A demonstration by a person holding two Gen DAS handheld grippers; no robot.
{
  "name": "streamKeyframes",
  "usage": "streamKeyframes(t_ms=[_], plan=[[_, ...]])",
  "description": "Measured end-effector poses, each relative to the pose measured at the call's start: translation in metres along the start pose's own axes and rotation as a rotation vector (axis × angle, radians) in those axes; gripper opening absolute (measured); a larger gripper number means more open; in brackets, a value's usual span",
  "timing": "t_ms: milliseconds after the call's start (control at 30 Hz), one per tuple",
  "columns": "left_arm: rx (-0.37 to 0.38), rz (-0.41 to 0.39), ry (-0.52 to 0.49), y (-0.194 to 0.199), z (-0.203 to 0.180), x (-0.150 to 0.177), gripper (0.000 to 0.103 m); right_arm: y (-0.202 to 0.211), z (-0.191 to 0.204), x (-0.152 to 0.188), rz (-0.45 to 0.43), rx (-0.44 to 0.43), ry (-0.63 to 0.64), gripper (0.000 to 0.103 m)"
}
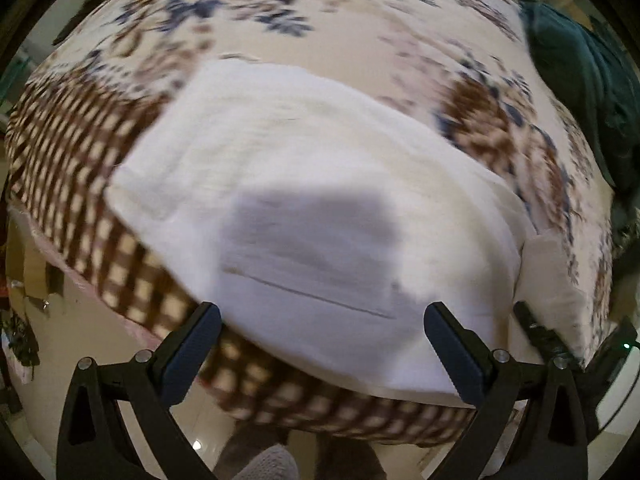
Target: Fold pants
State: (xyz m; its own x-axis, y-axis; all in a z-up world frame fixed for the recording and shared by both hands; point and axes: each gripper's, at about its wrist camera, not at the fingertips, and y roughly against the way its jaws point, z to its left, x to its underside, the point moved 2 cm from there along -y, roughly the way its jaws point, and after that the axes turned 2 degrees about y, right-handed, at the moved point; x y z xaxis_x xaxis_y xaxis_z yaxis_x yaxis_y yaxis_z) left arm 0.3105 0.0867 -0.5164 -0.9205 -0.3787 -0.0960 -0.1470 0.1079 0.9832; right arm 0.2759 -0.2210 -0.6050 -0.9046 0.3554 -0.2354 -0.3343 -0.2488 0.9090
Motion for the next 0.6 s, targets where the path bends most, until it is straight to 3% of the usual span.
streamKeyframes(t_ms=[33, 67, 100, 200, 300, 433, 600], plan=[[-0.001, -0.002, 0.013, 0.000, 0.006, -0.001, 0.103, -0.004, 0.018, 0.005, 0.020, 0.013, 0.049, 0.065], [0.002, -0.003, 0.028, 0.003, 0.016, 0.000, 0.103, -0.007, 0.031, 0.008, 0.047, 0.004, 0.090, 0.087], [0.004, -0.004, 0.044, 0.004, 0.023, 0.001, 0.103, -0.008, 0.049, 0.012, 0.083, -0.031, 0.143, 0.091], [0.004, -0.011, 0.087, 0.011, 0.036, 0.004, 0.103, 0.001, 0.063, 0.015, 0.169, -0.183, 0.154, 0.090], [-0.002, -0.026, 0.110, 0.020, 0.041, 0.004, 0.103, 0.023, 0.034, 0.000, 0.191, -0.219, 0.061, 0.090], [0.044, -0.052, 0.079, 0.025, 0.011, 0.001, 0.103, 0.070, -0.039, -0.027, 0.130, -0.100, -0.024, 0.091], [0.145, -0.009, -0.083, 0.002, -0.082, -0.002, 0.103, 0.079, -0.121, -0.054, 0.152, 0.073, -0.073, 0.091]])
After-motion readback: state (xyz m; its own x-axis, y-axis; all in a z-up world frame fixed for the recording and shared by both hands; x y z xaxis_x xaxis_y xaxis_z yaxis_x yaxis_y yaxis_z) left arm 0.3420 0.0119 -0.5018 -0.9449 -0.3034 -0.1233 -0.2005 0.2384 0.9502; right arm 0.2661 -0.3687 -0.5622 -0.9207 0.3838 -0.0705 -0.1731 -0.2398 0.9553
